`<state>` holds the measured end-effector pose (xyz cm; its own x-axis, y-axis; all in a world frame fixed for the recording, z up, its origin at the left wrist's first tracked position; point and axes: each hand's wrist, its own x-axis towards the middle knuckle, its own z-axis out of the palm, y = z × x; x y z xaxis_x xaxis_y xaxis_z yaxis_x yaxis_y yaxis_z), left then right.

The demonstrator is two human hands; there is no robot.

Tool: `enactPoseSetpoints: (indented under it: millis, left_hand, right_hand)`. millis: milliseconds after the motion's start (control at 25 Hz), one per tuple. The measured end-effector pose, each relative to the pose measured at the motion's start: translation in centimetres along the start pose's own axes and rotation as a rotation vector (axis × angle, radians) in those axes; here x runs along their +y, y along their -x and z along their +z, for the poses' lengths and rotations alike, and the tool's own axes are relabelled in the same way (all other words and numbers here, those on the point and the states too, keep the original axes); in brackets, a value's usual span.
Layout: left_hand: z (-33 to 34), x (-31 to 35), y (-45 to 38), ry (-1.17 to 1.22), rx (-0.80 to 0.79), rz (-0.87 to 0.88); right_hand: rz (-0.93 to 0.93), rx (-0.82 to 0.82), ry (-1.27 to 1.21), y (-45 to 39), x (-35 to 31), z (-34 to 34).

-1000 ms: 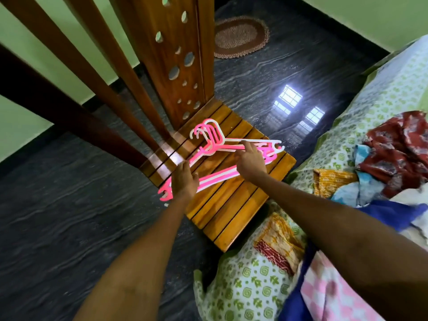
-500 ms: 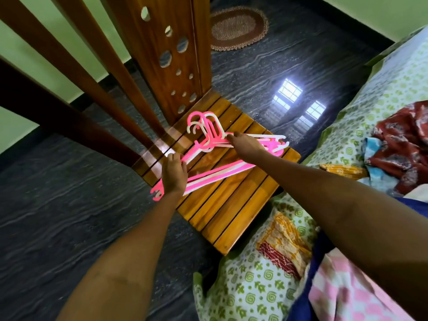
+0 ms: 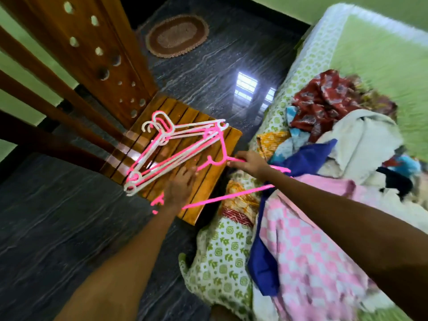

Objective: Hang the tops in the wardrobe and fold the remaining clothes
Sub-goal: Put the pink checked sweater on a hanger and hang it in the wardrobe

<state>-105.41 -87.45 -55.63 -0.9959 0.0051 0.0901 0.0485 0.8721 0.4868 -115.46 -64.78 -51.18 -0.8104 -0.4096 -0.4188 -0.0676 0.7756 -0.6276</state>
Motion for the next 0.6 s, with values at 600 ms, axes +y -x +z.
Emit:
enactPoseSetpoints:
  millis: [600]
  left_hand:
    - [12.9, 26.7, 4.3, 0.222, -0.244, 0.348]
  right_hand:
    - [0.409, 0.235, -0.439, 24.2, 20.3, -8.5]
